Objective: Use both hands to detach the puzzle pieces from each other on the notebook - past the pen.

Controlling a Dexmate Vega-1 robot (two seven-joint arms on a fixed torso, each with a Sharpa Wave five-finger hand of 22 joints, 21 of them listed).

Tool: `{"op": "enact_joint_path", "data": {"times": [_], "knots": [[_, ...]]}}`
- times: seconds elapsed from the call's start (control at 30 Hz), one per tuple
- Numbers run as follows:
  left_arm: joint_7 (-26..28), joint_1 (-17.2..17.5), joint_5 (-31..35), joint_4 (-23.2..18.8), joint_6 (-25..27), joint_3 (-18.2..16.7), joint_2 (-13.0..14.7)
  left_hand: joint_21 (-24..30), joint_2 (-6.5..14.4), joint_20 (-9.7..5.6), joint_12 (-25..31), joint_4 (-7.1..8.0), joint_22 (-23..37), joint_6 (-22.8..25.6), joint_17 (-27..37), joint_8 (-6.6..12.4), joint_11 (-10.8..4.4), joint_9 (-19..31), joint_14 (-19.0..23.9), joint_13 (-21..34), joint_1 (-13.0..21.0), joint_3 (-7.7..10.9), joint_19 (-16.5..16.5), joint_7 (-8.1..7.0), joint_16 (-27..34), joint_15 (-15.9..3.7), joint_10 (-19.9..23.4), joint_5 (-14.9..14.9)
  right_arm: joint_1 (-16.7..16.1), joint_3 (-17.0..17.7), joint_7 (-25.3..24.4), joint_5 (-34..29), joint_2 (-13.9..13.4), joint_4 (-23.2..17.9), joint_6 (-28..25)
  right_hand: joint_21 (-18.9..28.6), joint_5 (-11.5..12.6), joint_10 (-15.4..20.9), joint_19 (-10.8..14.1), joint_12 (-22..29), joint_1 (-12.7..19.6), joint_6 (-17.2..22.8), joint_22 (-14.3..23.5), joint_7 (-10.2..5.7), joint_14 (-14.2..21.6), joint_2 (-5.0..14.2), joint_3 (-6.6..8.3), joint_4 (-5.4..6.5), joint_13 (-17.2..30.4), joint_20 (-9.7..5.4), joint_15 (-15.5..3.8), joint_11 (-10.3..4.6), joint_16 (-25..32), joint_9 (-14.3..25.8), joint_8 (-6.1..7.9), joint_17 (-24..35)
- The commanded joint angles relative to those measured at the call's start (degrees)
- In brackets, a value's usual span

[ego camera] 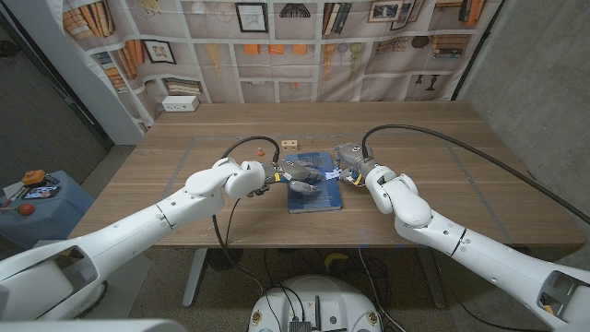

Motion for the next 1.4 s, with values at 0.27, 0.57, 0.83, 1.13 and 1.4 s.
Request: {"op": "enact_joint_path", "data": {"times": [0.27,0.57,0.83,1.13,1.4], "knots": [[-1.10,-0.67,-0.82,0.41,1.02,0.48,-0.51,0.03,4.23,-4.03,0.90,-0.37,0.12,1.73,0.02,0.76,0.16,0.25,0.42,0.29,0.48,0.44,-6.38,1.58,0.08,-5.73,3.50,-0.28,0.28,0.23,-1.47,1.32,-0.15,0.39,0.29,0.41,-0.21,0.73,0.61,0.37,0.72,1.86,0.32,-0.46,0.81,0.38,-0.28,-0.11,0.23,-0.20,-0.69,-0.53,0.44,0.39,0.92,0.26],[-1.44,-1.22,-1.09,0.83,0.82,0.80,-0.66,-0.01,4.16,-4.03,0.94,-0.53,0.12,2.25,0.01,0.87,0.34,0.25,0.57,0.29,0.51,0.50,-6.40,1.92,0.08,-5.48,3.95,-0.30,0.39,0.30,-2.39,1.79,-0.25,0.36,0.48,0.39,-0.20,1.13,0.72,0.41,0.98,2.08,0.32,-0.47,1.08,0.39,-0.33,-0.14,0.22,0.02,-1.07,-0.69,0.55,0.45,1.05,0.29],[-1.72,-1.81,-1.31,1.34,0.46,1.02,-0.77,-0.03,4.12,-4.05,0.96,-0.64,0.12,2.53,0.00,0.91,0.31,0.26,0.64,0.29,0.54,0.53,-6.42,2.09,0.07,-5.48,4.19,-0.31,0.44,0.34,-2.82,2.07,-0.47,0.22,0.72,0.35,-0.20,1.45,0.74,0.45,1.15,2.31,0.31,-0.47,1.30,0.44,-0.37,-0.13,0.21,0.08,-1.23,-1.00,0.64,0.51,1.18,0.31],[-2.02,-2.41,-1.80,2.04,-0.29,1.39,-1.02,-0.04,4.11,-4.03,0.96,-0.79,0.12,2.68,-0.01,0.87,0.29,0.26,0.70,0.29,0.57,0.59,-6.41,2.13,0.06,-5.47,4.48,-0.32,0.44,0.44,-2.99,2.29,-0.71,-0.02,0.91,0.33,-0.22,1.74,0.84,0.44,1.34,2.67,0.32,-0.48,1.38,0.55,-0.41,-0.09,0.20,0.03,-1.32,-1.12,0.69,0.59,1.38,0.35],[-2.05,-2.50,-1.75,2.17,-0.07,1.52,-1.13,-0.05,4.11,-4.07,0.92,-0.89,0.12,2.77,-0.01,0.84,0.29,0.26,0.76,0.29,0.59,0.63,-6.41,2.19,0.05,-5.46,4.61,-0.33,0.56,0.51,-3.38,2.50,-0.78,0.14,1.30,0.32,-0.25,1.92,0.99,0.37,1.54,2.93,0.32,-0.50,1.47,0.62,-0.50,-0.06,0.19,0.06,-1.51,-1.23,0.73,0.69,1.56,0.40]]}}
